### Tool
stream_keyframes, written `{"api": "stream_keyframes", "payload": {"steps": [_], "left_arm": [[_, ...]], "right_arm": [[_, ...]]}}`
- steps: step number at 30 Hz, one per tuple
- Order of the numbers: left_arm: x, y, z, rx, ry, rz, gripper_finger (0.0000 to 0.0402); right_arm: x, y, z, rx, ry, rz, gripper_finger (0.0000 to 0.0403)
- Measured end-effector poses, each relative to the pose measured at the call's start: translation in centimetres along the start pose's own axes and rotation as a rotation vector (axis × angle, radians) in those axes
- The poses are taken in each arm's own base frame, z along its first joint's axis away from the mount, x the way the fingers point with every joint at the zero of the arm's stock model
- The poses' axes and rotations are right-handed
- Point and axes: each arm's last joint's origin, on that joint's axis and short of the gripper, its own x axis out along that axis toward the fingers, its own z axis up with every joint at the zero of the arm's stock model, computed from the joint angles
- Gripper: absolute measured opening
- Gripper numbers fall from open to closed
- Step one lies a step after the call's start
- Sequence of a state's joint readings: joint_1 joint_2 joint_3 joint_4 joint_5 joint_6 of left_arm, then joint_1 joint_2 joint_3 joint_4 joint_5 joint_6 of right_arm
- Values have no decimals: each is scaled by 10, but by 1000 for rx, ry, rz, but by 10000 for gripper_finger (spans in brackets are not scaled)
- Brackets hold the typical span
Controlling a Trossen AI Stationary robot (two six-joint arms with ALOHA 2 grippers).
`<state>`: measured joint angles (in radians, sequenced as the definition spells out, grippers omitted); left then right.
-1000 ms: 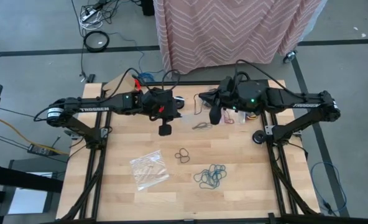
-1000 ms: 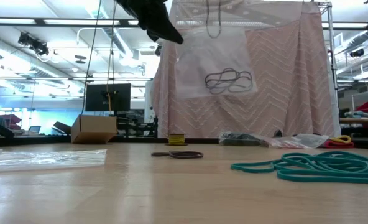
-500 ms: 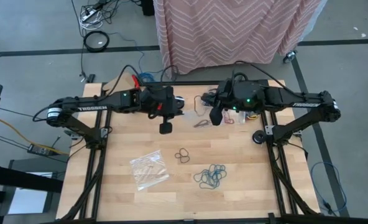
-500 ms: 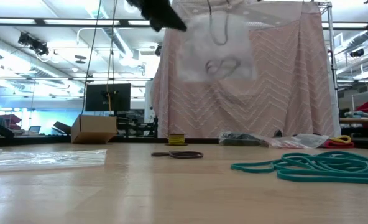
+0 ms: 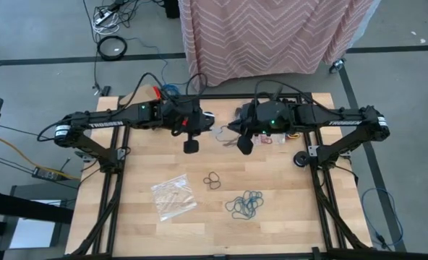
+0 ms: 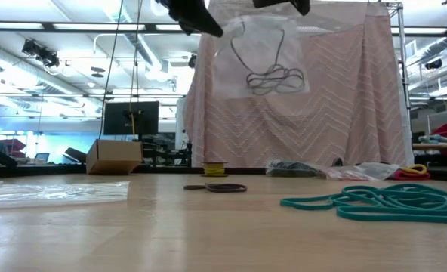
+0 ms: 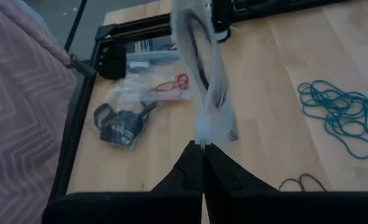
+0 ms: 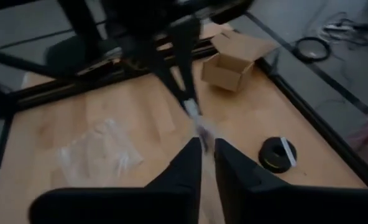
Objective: Sort rubber bands
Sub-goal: Put the violet rubber band into the transparent bag
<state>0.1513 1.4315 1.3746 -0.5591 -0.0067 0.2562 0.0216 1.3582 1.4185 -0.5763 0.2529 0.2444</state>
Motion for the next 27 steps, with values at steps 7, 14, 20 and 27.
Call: {"api": "stream_keyframes", "payload": {"steps": [7, 14, 20, 27], "left_arm": [[-4, 0, -4, 3, 46, 31, 3], [-63, 6, -15, 33, 139, 206, 2], [-130, 3, -28, -76, 78, 252, 2], [-162, -3, -48, -144, 128, 270, 1]], "right_arm": [[-4, 1, 0, -35, 5, 41, 108], [3, 12, -15, -39, 82, 101, 139], [46, 25, -65, -86, 209, 113, 135], [109, 42, -122, -148, 339, 181, 133]]}}
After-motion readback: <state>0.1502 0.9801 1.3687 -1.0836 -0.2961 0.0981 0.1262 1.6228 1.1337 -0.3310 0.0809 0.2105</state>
